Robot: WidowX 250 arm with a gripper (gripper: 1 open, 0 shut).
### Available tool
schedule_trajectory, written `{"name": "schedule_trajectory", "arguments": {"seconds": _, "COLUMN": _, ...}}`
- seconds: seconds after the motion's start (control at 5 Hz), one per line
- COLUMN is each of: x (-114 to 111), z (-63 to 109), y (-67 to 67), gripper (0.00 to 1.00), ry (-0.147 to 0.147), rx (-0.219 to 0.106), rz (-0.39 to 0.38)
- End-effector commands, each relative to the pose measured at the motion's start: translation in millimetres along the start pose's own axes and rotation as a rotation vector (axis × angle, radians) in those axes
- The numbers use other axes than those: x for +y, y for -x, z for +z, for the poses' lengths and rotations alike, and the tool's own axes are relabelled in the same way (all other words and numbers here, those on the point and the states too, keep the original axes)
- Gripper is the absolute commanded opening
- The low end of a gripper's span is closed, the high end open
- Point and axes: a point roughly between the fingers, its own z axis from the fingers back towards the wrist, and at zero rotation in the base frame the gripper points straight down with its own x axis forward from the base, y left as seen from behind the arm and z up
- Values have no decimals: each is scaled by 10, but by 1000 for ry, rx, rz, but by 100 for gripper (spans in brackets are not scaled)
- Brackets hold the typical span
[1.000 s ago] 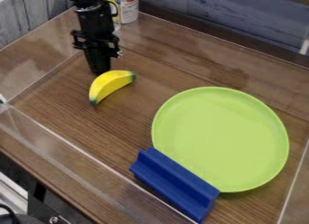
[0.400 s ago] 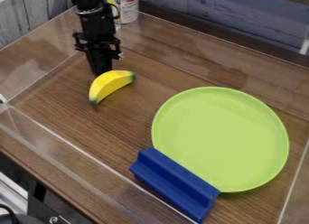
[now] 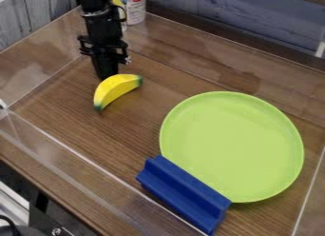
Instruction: Remove the banana from inside the green plate and put it on the table
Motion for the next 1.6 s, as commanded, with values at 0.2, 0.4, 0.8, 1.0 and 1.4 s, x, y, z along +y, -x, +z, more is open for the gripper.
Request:
{"name": "schedule_trajectory", "arguments": {"seconds": 0.2, "x": 3, "z": 166, "y": -114, "gripper": 0, "ry": -34, "rx": -53, "rz": -21}}
{"name": "schedule_trajectory", "arguments": {"seconds": 0.4, "x": -2, "z": 155, "y": -120, "gripper": 0, "ry": -31, "rx": -52, "rz": -24}}
{"name": "schedule_trajectory", "arguments": {"seconds": 0.8, "x": -76, "z": 364, "y": -133, "gripper": 100, "ry": -35, "rx": -77, "rz": -42}}
{"name": "schedule_trajectory", "arguments": {"seconds": 1.0, "x": -131, "z": 531, "y": -145, "gripper": 100, "ry": -42, "rx": -101, "rz": -57}}
{"name": "schedule_trajectory", "arguments": {"seconds": 1.4, "x": -302, "z": 974, "y": -147, "gripper": 100, "ry": -73, "rx": -149, "rz": -84}}
